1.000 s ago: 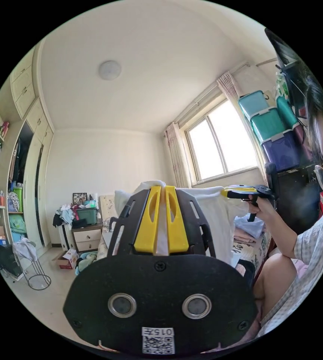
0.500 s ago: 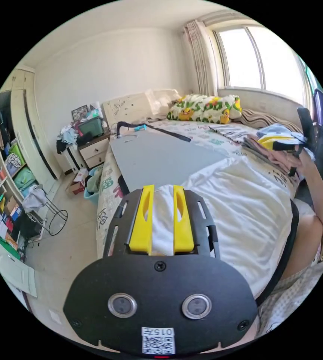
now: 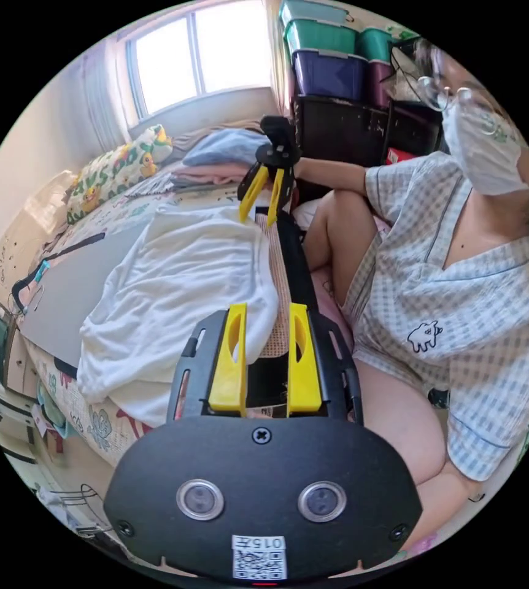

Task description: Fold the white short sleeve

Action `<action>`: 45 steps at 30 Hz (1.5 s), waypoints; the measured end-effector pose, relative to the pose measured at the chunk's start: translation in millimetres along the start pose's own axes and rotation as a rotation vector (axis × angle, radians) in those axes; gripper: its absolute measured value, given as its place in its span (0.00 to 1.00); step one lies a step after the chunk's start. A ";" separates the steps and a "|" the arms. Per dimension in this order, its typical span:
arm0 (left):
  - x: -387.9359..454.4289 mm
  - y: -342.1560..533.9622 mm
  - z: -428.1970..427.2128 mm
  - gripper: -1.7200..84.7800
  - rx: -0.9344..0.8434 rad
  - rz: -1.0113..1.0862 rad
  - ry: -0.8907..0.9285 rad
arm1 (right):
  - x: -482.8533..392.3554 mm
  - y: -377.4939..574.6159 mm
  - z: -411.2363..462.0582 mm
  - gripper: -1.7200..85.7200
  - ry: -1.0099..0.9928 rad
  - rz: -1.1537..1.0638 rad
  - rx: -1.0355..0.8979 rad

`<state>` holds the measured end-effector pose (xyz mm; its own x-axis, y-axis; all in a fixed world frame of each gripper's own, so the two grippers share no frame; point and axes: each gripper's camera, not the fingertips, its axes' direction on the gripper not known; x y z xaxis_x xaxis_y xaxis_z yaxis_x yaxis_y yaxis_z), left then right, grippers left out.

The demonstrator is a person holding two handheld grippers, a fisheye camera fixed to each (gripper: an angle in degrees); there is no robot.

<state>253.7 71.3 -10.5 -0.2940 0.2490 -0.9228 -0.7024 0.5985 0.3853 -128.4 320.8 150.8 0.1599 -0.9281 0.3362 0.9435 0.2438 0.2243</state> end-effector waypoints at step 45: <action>26.7 108.9 -24.7 0.03 0.462 -0.719 -0.477 | 119.0 -10.3 -230.4 0.03 0.067 0.699 0.522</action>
<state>153.3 124.4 6.9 0.4688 -0.0708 -0.8804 -0.2588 0.9420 -0.2136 -52.2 143.0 -22.3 0.6843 -0.5287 0.5022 0.3724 0.8455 0.3827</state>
